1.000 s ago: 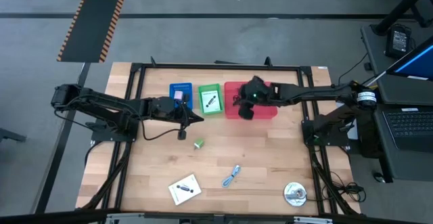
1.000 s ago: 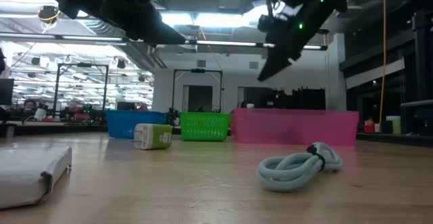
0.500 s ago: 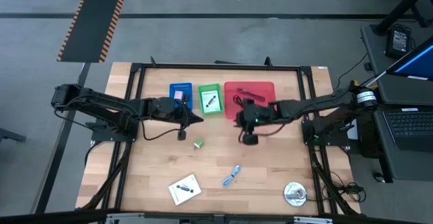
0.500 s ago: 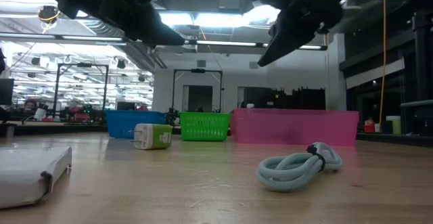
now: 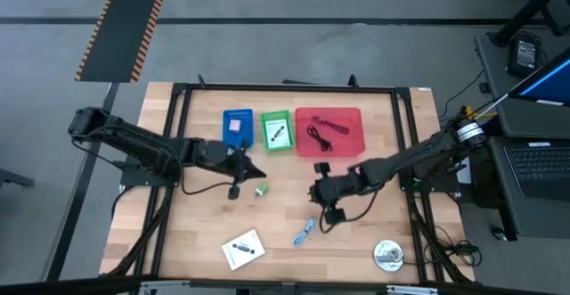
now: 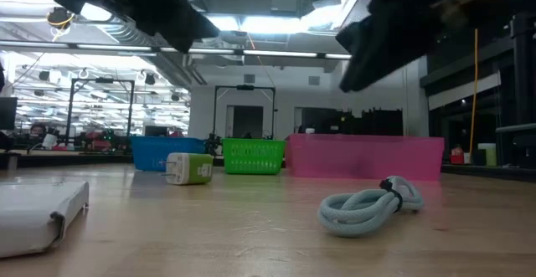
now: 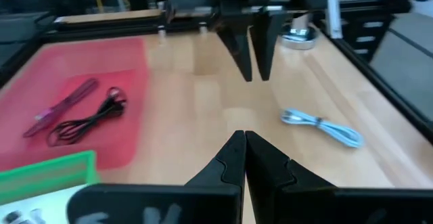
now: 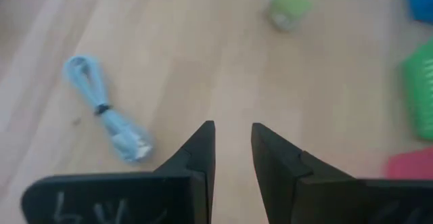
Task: Pick and place items into bin
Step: Put the blue charger cable into the red bin
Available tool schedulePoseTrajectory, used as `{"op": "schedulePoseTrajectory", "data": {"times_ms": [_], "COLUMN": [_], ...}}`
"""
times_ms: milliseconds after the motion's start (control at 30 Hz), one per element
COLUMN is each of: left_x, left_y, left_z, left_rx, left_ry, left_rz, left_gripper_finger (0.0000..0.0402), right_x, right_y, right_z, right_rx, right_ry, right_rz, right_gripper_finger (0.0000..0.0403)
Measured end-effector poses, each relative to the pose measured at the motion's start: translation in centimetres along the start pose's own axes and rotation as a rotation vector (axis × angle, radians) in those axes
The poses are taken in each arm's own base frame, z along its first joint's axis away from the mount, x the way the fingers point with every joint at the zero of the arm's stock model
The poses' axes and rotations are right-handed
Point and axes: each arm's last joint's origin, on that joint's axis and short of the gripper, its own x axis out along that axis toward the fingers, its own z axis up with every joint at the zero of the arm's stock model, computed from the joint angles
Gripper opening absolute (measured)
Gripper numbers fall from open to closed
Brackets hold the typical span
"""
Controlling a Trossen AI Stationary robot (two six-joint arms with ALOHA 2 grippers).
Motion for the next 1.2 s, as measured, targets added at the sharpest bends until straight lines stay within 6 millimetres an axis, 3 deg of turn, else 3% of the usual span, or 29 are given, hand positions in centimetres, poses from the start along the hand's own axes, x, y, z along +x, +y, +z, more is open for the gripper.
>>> {"op": "schedulePoseTrajectory", "data": {"times_ms": [133,300,700,1200], "left_x": [-0.1,-0.1,-0.3,-0.4], "left_y": [-1.0,-1.7,-2.9,-3.7], "left_z": [0.0,0.0,-0.1,-0.2], "left_rx": [0.016,0.021,-0.012,-0.027], "left_ry": [-0.001,-0.003,-0.004,-0.003], "left_rz": [-0.022,0.011,0.004,0.003], "left_gripper_finger": [0.0006,0.0006,0.0006,0.0006], "right_x": [0.6,0.9,4.8,7.8], "right_y": [1.3,3.4,8.6,9.8], "right_z": [-0.2,1.6,4.6,2.8], "right_rx": [0.037,0.007,-0.210,-0.160], "right_ry": [0.033,0.038,0.186,0.282], "right_rz": [0.022,0.068,0.123,0.107], "right_gripper_finger": [0.0077,0.0080,0.0154,0.0163]}}
